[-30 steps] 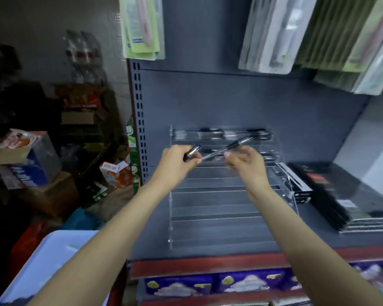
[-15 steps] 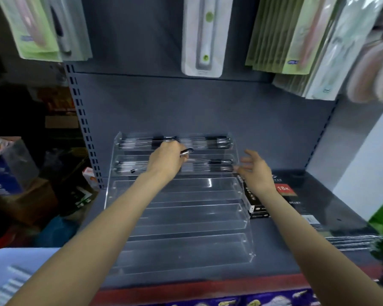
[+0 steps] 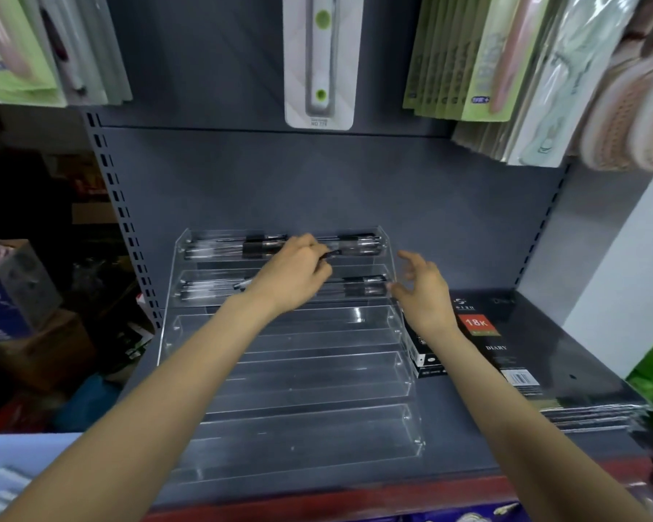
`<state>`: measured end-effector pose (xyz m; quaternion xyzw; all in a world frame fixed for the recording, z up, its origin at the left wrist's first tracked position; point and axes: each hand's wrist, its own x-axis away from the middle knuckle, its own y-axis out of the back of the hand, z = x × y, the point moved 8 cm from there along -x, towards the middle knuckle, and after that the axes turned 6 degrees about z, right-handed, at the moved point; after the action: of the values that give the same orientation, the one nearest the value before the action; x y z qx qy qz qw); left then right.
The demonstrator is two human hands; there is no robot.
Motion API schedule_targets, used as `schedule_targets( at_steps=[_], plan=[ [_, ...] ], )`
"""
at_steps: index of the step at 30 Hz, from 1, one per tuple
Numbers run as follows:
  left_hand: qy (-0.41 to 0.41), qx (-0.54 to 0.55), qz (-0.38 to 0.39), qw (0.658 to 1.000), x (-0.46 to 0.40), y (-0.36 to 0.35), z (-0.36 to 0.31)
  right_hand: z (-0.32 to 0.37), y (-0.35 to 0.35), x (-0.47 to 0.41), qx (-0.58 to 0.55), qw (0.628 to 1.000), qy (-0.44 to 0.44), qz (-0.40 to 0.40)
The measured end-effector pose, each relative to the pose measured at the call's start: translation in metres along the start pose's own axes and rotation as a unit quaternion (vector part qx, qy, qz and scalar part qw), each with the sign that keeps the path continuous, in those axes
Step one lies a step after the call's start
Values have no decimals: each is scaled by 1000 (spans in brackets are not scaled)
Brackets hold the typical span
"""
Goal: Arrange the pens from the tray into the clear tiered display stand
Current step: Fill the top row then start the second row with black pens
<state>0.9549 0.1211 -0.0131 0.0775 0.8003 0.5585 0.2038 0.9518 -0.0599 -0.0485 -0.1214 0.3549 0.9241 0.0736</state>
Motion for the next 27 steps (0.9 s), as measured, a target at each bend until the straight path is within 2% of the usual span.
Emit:
schedule_targets(
  at_steps=[3, 5, 9, 13, 17, 22, 27],
  plan=[
    [-54, 5, 34, 998, 0, -6, -16, 29, 10, 10, 0, 994, 88, -65],
    [-80, 12, 33, 996, 1, -6, -25, 44, 7, 13, -66, 990, 117, -30],
    [-102, 59, 27, 993, 4, -2, -31, 53, -2, 12, -197, 973, 114, 32],
    [-88, 96, -23, 991, 9, 10, -15, 42, 4, 9, -272, 959, 82, 18],
    [-45, 147, -64, 986, 15, 15, 12, 24, 5, 4, -221, 975, 38, -6],
    [18, 105, -62, 992, 6, 3, 31, 10, 10, 0, -67, 996, 10, -64],
    [48, 74, -56, 994, -5, -3, 26, -4, -2, -5, -69, 997, -31, 5]
  ],
)
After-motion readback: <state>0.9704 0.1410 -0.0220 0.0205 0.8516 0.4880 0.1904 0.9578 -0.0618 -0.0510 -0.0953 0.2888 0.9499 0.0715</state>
